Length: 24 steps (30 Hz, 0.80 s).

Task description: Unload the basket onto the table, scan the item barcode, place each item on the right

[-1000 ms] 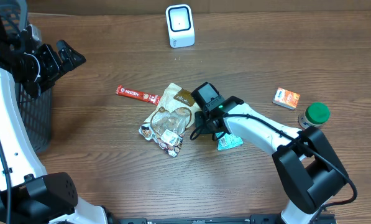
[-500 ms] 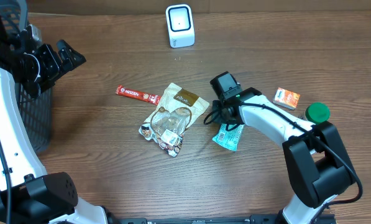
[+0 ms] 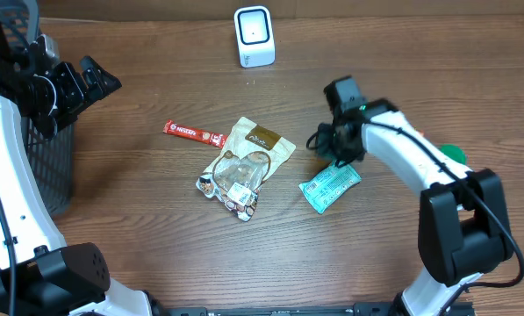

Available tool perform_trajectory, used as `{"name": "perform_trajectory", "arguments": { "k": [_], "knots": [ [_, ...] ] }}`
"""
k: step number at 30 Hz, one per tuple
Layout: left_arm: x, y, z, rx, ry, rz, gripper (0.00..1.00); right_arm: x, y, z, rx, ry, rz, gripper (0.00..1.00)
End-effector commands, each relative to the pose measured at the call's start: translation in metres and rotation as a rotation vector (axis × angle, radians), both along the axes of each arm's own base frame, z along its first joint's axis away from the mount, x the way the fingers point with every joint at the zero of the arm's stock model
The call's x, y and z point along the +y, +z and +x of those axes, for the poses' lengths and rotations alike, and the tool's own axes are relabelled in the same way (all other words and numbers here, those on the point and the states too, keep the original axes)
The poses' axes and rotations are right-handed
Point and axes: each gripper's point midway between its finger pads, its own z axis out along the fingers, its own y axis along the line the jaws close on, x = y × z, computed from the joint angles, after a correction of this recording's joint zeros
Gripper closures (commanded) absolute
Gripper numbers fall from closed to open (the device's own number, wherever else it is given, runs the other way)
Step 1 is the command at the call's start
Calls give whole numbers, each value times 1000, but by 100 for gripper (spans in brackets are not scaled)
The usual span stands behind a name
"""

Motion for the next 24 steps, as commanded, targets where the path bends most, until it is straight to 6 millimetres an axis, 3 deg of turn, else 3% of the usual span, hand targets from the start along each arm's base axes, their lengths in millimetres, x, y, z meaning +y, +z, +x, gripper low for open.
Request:
{"name": "perform_trajectory", "arguments": {
  "k": [1,3,10,15,24],
  "knots": [
    [-2,-1,1,4,-1,-4,0,-17,14,4,16,46,11,48],
    [-2,-1,1,4,-1,-4,0,-30,12,-9,74,85,-12,39],
    [-2,-1,1,4,-1,-4,0,-49,-11,-40,172,198,-39,38],
    [-2,-1,1,4,-1,-4,0,-50,-27,-47,169,223,-40,38],
    [-2,-1,1,4,-1,-4,0,-53,-40,-53,173,217,-40,39]
  ]
}}
